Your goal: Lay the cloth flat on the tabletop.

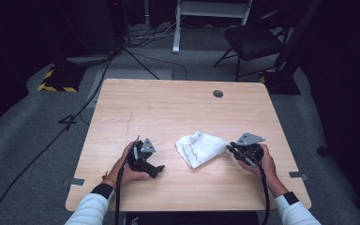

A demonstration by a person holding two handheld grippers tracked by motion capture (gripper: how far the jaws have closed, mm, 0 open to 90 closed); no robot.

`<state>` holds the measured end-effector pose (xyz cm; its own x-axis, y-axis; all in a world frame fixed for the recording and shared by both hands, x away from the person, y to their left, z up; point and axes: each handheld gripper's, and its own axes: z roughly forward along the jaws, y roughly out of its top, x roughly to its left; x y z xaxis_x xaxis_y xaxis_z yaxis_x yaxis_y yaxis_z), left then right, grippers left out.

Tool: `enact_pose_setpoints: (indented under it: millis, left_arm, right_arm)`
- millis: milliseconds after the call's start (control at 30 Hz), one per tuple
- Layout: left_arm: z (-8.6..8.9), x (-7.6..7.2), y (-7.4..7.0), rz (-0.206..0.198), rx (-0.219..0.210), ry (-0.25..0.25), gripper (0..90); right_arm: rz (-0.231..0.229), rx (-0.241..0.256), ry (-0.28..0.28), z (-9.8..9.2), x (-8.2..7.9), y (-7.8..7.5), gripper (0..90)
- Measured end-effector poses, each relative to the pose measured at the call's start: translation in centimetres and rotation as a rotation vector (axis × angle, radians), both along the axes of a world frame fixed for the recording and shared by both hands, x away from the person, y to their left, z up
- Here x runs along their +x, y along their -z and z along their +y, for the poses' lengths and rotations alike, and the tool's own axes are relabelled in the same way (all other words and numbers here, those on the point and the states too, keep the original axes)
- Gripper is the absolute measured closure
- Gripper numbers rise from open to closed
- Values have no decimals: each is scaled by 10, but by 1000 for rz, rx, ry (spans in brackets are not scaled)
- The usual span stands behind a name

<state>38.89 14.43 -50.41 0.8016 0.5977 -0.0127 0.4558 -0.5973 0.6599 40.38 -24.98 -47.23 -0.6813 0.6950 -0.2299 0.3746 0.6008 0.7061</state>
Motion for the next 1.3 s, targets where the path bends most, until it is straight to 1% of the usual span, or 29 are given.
enact_pose_setpoints:
  millis: [67,133,167,200,233,267,300,400,433,500,567,600,633,667,700,800,833,867,900,933,967,1000,1033,1100,1133,1167,1200,1233,1300]
  left_arm:
    - [-5,3,0,-1,-1,4,9]
    - [-7,4,-1,-6,-8,4,53]
    - [-9,5,-1,-10,-15,6,53]
    - [-12,8,-2,-12,-26,3,128]
    - [-14,11,-3,-11,-27,-17,162]
    - [-14,11,-3,-11,-27,-17,190]
    - [-18,18,-4,-1,-35,-31,203]
    - [-23,24,-5,1,-43,-25,232]
    - [-26,27,-5,-4,-42,-32,232]
    - [-31,33,-7,-13,-51,-31,236]
    - [-39,42,-9,-19,-77,-40,245]
    - [-39,42,-9,-19,-77,-40,248]
    - [-41,44,-10,-29,-80,-41,248]
    - [-44,46,-9,-46,-69,-41,270]
    - [-51,53,-6,-15,-60,-26,290]
    - [-56,57,-4,-6,-76,-19,328]
    - [-58,59,-3,-11,-83,-14,359]
    - [-61,60,-3,-14,-90,6,401]
    - [-61,60,-3,-14,-90,6,436]
    - [-63,62,-5,7,-113,37,529]
    - [-63,62,-5,7,-113,37,608]
    - [-64,60,-5,12,-105,67,659]
    - [-65,59,-6,11,-98,81,714]
    - [-65,56,-7,8,-85,90,785]
    - [-65,54,-9,9,-77,100,785]
    - [-65,51,-10,12,-77,116,814]
    - [-63,43,-12,18,-60,146,828]
    - [-63,43,-12,18,-60,146,829]
    - [-60,35,-15,13,-53,157,829]
  right_arm:
    - [-4,13,17,-3,0,-1,686]
    - [-5,22,26,-4,1,-3,674]
    - [-9,40,34,-5,1,-5,660]
    - [-11,91,33,-7,-1,-12,621]
    - [-14,109,27,-7,-2,-14,612]
    - [-14,109,27,-7,-2,-14,612]
    - [-21,153,-17,-3,-6,-21,590]
    - [-23,162,-43,2,-10,-25,567]
    - [-22,167,-69,8,-12,-26,556]
    - [-17,158,-118,22,-19,-27,500]
    - [-8,141,-148,31,-22,-25,481]
    - [-8,141,-148,31,-22,-25,481]
    - [2,136,-161,35,-23,-23,467]
    - [8,129,-174,39,-23,-22,455]
    - [21,118,-183,44,-25,-18,448]
    - [31,101,-187,48,-25,-14,446]
    - [34,95,-184,48,-24,-12,446]
    - [37,94,-180,48,-23,-11,446]
    - [37,94,-180,48,-23,-11,446]
    - [36,83,-166,47,-22,-8,452]
    - [36,83,-166,47,-22,-8,452]
    - [38,81,-154,45,-20,-6,457]
    - [38,77,-151,45,-19,-5,459]
    - [33,67,-144,44,-18,-4,462]
    - [29,55,-136,43,-17,-3,469]
    - [26,47,-124,43,-16,-3,472]
    - [23,35,-102,40,-14,-1,470]
    - [29,37,-95,39,-13,-1,466]
    - [28,39,-89,38,-13,-1,466]
